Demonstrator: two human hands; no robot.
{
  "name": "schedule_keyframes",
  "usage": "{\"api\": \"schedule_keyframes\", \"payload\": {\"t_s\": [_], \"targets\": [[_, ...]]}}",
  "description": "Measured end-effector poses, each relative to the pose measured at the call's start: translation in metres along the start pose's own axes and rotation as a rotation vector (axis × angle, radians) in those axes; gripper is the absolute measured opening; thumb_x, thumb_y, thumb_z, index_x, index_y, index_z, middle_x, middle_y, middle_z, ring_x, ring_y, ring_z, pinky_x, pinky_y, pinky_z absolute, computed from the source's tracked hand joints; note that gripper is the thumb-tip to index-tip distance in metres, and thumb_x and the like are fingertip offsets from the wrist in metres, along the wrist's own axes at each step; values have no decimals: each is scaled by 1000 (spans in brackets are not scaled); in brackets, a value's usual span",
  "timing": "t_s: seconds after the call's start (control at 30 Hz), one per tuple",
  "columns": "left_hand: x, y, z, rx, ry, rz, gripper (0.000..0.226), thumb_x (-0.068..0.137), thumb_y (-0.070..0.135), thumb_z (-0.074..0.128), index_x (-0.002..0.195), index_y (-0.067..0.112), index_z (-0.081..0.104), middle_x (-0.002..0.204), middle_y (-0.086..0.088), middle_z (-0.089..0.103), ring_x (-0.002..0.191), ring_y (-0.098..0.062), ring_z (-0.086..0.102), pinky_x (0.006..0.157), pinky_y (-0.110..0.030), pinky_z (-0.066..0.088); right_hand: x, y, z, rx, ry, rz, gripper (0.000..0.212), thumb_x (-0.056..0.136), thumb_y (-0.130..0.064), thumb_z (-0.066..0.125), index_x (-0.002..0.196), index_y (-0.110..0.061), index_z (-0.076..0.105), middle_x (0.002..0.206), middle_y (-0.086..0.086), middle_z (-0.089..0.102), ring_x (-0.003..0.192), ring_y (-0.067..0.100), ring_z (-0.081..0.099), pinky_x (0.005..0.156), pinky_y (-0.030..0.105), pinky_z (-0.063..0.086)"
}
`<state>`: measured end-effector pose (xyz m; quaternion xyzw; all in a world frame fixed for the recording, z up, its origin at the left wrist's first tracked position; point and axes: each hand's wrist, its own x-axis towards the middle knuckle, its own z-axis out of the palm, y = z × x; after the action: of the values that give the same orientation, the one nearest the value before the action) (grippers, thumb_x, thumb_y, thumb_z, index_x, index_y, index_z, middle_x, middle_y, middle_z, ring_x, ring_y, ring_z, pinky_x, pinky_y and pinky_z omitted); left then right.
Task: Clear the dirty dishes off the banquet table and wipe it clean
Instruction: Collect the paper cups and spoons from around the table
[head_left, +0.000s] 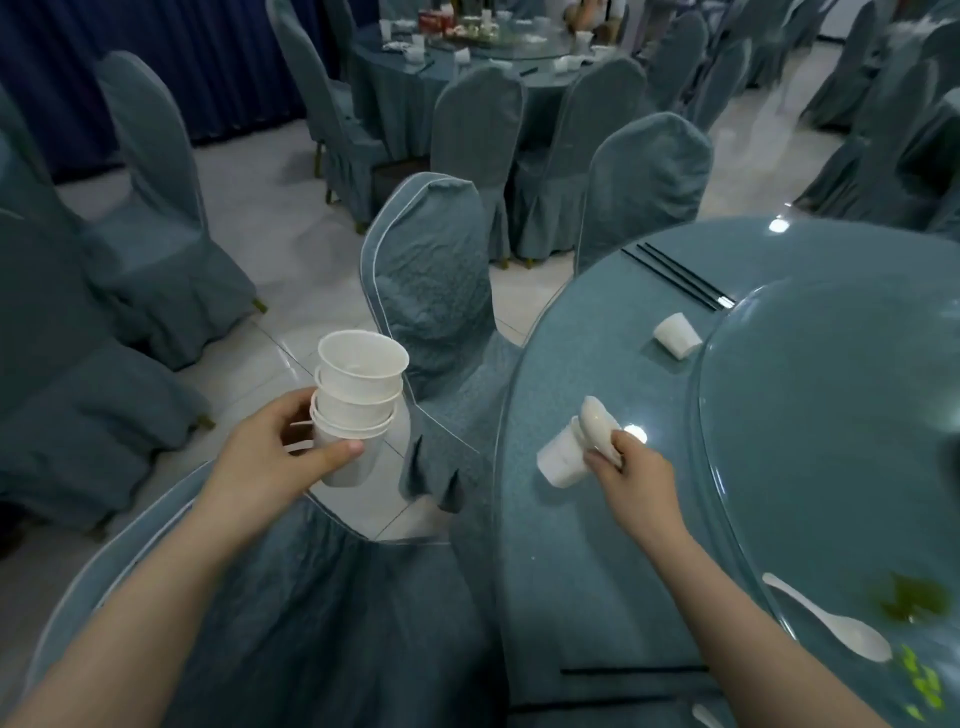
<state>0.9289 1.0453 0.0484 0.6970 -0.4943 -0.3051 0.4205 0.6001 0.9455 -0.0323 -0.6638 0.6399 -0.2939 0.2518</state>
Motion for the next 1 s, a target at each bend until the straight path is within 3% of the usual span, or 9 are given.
{"api": "schedule_keyframes", "payload": {"t_s": [0.1, 0.2, 0.27, 0.47, 0.53, 0.63, 0.8, 0.9, 1.0], "targets": [[-13, 2, -35, 3, 61, 45, 52, 69, 18, 82, 116, 28, 61, 106, 14, 68, 97, -4, 64, 80, -24, 48, -7, -44, 6, 131, -19, -38, 23, 84, -18, 68, 73, -1, 56, 62, 9, 54, 59, 21, 43, 54, 31, 31], [-36, -4, -75, 21, 129, 88, 51, 69, 18, 82, 112, 34, 60, 101, 19, 68, 92, 3, 64, 80, -21, 48, -23, -94, 14, 227, 4, -116, 20, 81, -18, 70, 67, -10, 58, 55, 0, 53, 50, 2, 43, 46, 17, 31], [-54, -10, -103, 43, 154, 115, 50, 68, 22, 83, 110, 37, 60, 100, 22, 68, 91, 7, 63, 77, -16, 47, -36, -129, 21, 300, 2, -151, 17, 80, -17, 72, 68, -13, 60, 57, -4, 56, 50, -1, 45, 46, 11, 35], [-118, -52, -200, 76, 235, 133, 50, 67, 21, 83, 102, 47, 60, 94, 30, 67, 88, 10, 62, 71, -9, 45, -103, -245, 57, 458, -13, -280, 20, 79, -18, 74, 66, -15, 59, 49, -21, 56, 46, -6, 46, 45, 7, 34], [-141, -72, -236, 92, 253, 109, 48, 68, 22, 83, 104, 45, 61, 93, 29, 68, 87, 10, 62, 69, -15, 47, -134, -287, 76, 506, -62, -329, 18, 79, -19, 74, 69, -15, 60, 53, -16, 56, 48, -5, 46, 48, 8, 37], [-175, -103, -288, 135, 255, 93, 48, 67, 24, 83, 97, 53, 58, 91, 37, 65, 86, 13, 61, 67, -10, 45, -182, -346, 112, 534, -162, -407, 19, 82, -17, 72, 67, -16, 59, 55, -13, 54, 50, -4, 45, 49, 8, 37], [-213, -152, -363, 257, 267, -7, 50, 64, 34, 84, 109, 41, 64, 100, 18, 69, 90, -2, 64, 81, -26, 50, -245, -427, 174, 559, -245, -491, 27, 82, -15, 72, 63, -18, 53, 47, -16, 47, 47, -1, 40, 47, 12, 32], [-228, -170, -392, 349, 271, -48, 59, 60, 43, 83, 116, 38, 63, 100, 14, 64, 88, -2, 59, 76, -25, 47, -267, -458, 206, 504, -357, -511, 23, 80, -15, 72, 69, -3, 57, 59, 0, 44, 56, 10, 38, 55, 27, 32], [-235, -184, -415, 403, 282, -74, 64, 59, 50, 79, 120, 41, 60, 102, 12, 62, 89, -7, 58, 74, -25, 45, -282, -483, 234, 481, -462, -539, 27, 81, -13, 71, 60, -13, 53, 58, -2, 39, 56, 11, 34, 55, 29, 29]]}}
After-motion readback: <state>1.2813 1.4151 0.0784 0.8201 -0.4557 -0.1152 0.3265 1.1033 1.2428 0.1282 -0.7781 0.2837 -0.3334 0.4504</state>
